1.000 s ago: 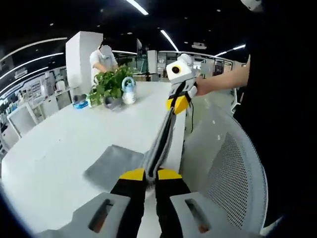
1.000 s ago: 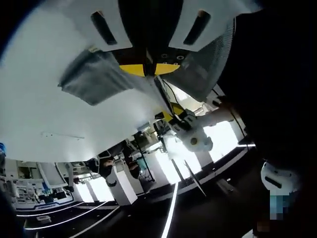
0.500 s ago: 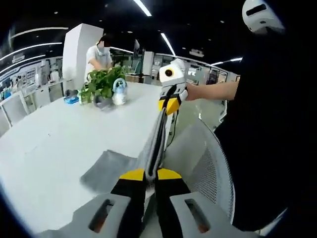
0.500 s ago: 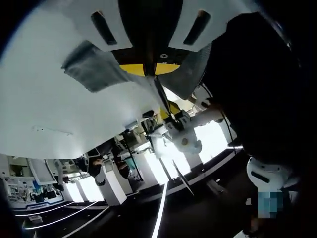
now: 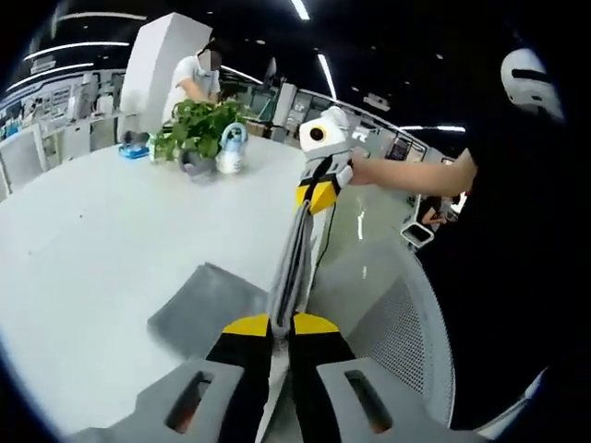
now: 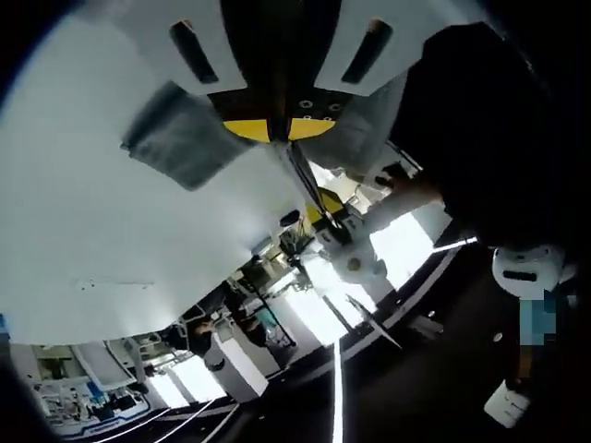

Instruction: Fold the towel on the table until its edges align and the towel forms a compact rectangular stack.

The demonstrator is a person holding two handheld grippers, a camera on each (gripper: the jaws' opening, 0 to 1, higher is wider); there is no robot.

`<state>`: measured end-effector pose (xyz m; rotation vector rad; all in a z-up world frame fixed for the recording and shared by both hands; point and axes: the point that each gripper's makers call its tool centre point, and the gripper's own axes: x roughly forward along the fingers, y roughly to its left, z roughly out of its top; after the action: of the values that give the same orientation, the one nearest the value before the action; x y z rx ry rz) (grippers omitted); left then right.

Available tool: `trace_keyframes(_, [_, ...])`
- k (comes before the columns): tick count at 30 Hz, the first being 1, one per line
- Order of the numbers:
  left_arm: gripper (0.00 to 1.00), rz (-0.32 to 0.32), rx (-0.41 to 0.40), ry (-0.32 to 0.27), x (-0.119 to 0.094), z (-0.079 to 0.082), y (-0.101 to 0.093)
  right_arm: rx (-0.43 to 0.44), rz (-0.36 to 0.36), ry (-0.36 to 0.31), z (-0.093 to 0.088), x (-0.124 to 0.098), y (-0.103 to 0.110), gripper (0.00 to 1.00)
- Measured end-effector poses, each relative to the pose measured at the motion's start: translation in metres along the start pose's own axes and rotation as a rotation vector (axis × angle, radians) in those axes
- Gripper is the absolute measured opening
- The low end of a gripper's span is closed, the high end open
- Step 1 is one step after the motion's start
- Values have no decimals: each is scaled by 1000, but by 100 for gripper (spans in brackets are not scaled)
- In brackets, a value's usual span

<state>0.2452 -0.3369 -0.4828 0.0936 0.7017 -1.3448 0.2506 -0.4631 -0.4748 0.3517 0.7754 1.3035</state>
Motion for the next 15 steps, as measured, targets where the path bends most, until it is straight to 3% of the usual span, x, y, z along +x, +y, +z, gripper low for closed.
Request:
trace_keyframes(9, [6,-52,-127,15,13,-8,35,109,0,40,1,9,-33,1])
trace_keyframes(15, [6,-72,-207,-9,18,-8,53,191,11,12,4,11,-49,1])
